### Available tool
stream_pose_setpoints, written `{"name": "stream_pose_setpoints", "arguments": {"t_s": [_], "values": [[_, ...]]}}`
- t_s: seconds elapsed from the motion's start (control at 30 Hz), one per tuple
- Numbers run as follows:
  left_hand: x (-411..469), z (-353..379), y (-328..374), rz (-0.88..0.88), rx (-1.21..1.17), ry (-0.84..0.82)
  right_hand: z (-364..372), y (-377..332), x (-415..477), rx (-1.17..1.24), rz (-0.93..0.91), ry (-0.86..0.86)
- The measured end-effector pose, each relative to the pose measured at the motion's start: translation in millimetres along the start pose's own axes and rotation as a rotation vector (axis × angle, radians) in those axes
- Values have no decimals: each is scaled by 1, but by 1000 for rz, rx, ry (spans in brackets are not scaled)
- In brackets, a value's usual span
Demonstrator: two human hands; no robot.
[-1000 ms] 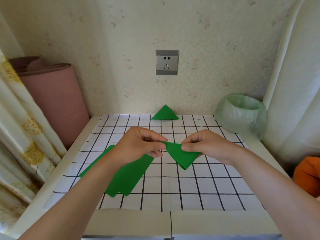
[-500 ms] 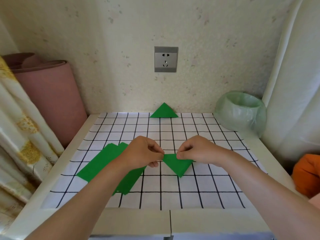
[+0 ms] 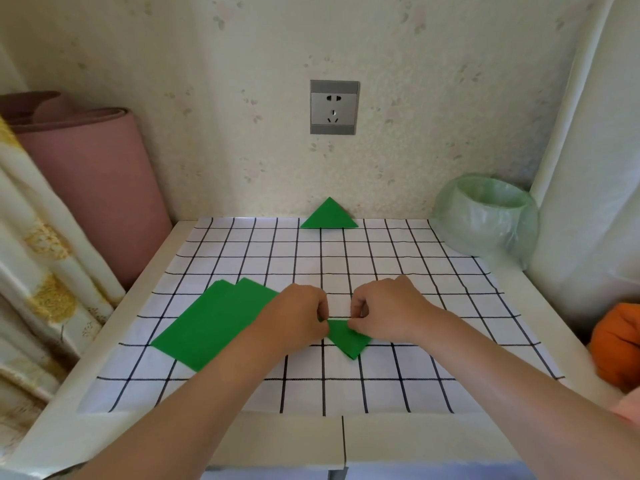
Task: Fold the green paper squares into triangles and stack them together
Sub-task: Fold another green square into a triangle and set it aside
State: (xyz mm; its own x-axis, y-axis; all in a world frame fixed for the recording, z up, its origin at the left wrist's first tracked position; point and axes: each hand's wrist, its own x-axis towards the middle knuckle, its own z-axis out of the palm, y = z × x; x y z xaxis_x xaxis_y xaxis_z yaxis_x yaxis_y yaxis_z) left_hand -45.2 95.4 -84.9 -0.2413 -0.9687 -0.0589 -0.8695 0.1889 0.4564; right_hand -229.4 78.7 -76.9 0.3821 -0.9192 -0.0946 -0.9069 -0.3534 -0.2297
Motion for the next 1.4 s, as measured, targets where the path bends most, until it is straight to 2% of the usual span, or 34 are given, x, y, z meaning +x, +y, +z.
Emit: {"name": "stream_pose_setpoints", "arguments": {"t_s": [0.13, 0.27, 0.5, 0.73, 0.87, 1.0, 1.2, 1.4], "values": [[1, 10, 0, 144, 98, 66, 3, -1, -1, -33, -35, 45], [0, 21, 3, 274, 87, 16, 6, -2, -3, -30, -48, 77], [-12, 33, 9, 261, 24, 187, 15, 1, -13, -79, -135, 223], [-17, 37, 13, 232, 63, 214, 26, 13, -40, -126, -317, 319], [-20, 40, 15, 273, 20, 182, 35, 22, -58, -121, -340, 351], [-24, 47, 21, 354, 28, 154, 43, 23, -68, -122, -318, 374], [-32, 55, 20, 371, 58, 249, 45, 21, -74, -117, -219, 406], [-38, 58, 25, 400, 144, 233, 39, 31, -70, -166, -45, 365]]}}
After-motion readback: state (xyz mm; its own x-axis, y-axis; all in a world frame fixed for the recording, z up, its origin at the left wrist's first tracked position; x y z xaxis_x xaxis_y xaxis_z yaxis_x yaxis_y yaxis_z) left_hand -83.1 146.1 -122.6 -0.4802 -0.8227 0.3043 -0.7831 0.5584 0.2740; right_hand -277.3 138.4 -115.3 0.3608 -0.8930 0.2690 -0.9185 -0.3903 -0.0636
